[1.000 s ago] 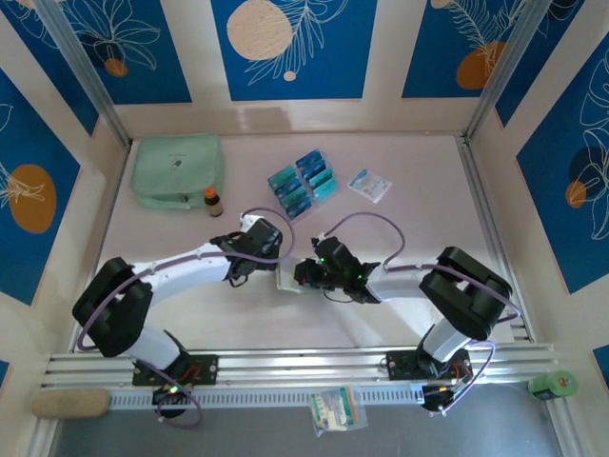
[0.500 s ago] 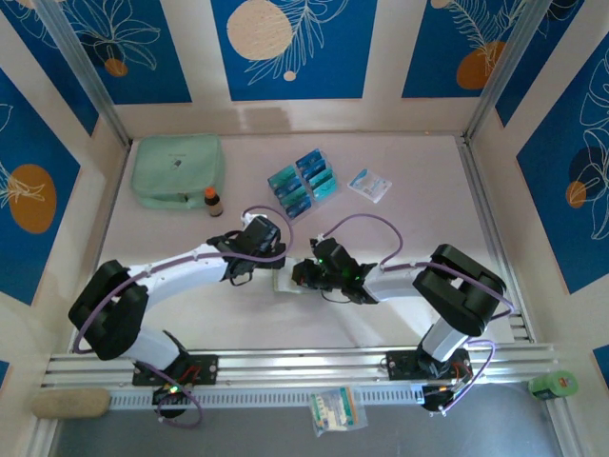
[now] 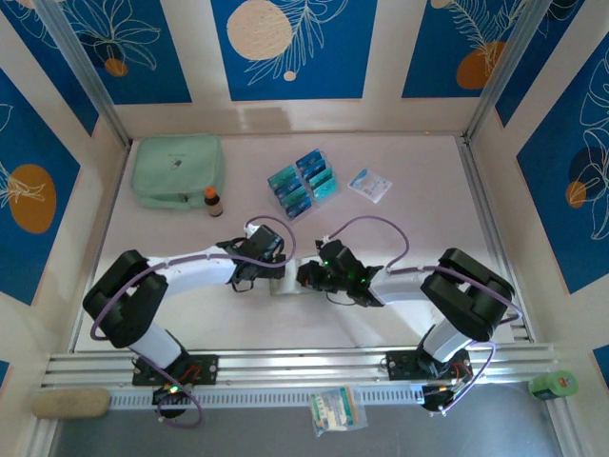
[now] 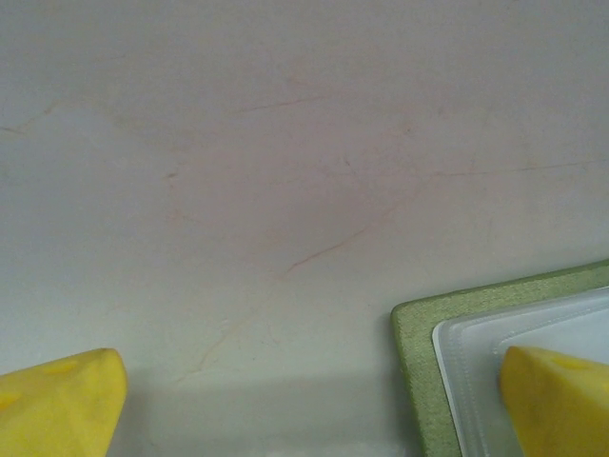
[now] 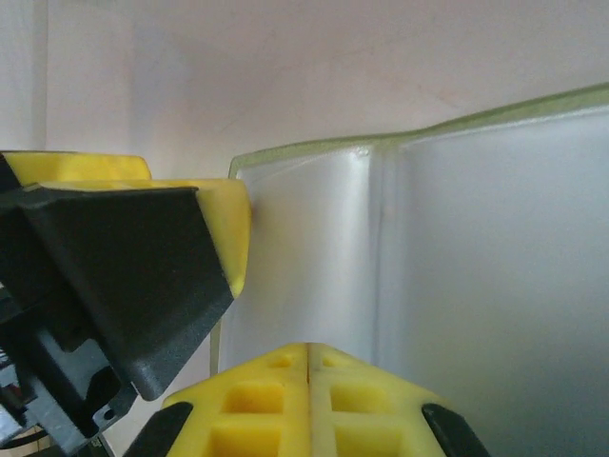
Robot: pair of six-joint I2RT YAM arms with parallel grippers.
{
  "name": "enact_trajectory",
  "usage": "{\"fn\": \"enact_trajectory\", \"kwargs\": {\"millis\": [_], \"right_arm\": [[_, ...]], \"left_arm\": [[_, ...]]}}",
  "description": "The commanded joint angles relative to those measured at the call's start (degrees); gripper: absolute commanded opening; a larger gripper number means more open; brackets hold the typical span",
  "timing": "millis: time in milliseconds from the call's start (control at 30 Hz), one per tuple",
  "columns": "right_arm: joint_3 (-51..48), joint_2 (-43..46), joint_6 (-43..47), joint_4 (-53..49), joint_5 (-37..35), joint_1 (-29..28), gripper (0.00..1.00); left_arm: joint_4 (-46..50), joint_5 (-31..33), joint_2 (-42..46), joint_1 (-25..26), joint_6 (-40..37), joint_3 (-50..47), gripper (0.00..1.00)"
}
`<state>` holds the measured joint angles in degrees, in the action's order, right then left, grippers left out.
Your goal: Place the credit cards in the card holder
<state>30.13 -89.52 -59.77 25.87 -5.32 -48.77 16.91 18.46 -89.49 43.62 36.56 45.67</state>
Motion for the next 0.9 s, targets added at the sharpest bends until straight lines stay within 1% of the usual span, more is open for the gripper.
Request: {"fn": "enact_trajectory", "kwargs": {"millis": [0, 167, 467, 667, 867], "right_arm": [[-2.0, 2.2, 1.3, -1.8, 0.1, 2.1, 0.00], [-3.2, 2.9, 1.7, -2.2, 0.8, 3.4, 0.00], [-3.0, 2.2, 1.9, -2.1, 1.8, 2.9, 0.00], [-2.2, 3.2, 2.3, -2.1, 2.0, 1.3, 0.00], [3.3, 3.5, 5.8, -6.8, 1.2, -1.6, 0.00]], "left_arm": [[-0.2, 1.4, -1.0, 0.4, -0.5, -0.5, 1.00], [0.2, 2.3, -1.2, 0.3, -1.1, -0.1, 1.00], [1.3, 4.3, 0.3, 0.3, -2.8, 0.5, 1.00], [1.4, 4.0, 0.8, 0.2, -3.3, 1.3, 1.00], [1.3, 3.9, 0.7, 0.3, -3.4, 1.6, 1.00]]}}
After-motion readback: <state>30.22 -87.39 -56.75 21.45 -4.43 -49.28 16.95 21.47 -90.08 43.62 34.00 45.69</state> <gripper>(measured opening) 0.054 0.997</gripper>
